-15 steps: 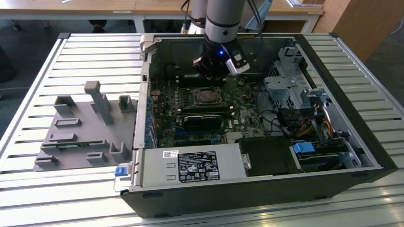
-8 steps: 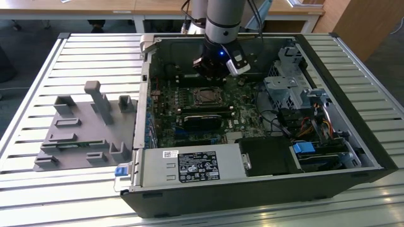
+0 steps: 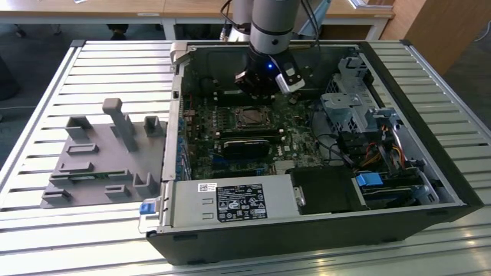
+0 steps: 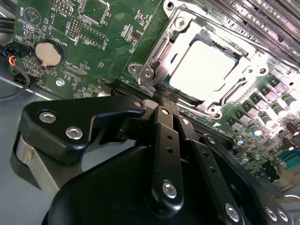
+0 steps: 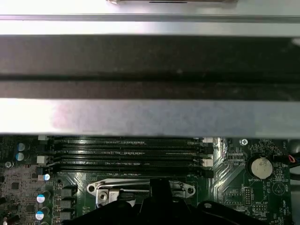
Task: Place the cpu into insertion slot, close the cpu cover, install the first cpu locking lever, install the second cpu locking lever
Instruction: 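Install the second cpu locking lever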
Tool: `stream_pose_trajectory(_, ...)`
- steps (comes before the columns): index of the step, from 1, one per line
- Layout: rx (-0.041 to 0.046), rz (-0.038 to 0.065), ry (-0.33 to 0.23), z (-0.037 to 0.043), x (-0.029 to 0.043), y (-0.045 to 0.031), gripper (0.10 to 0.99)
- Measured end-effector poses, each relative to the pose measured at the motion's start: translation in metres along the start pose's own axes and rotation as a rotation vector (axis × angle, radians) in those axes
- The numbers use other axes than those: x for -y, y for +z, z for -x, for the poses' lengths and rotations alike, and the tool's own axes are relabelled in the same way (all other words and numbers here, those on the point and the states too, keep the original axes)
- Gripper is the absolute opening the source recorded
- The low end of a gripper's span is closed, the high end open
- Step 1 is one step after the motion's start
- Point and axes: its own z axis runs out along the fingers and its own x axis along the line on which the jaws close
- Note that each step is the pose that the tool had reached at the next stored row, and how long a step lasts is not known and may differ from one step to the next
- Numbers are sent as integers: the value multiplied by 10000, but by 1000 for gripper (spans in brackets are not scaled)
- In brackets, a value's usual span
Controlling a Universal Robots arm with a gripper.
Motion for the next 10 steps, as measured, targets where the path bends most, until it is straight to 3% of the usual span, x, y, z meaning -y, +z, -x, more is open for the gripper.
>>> stream_pose_trajectory(10, 0, 1, 1, 4, 51, -6, 114)
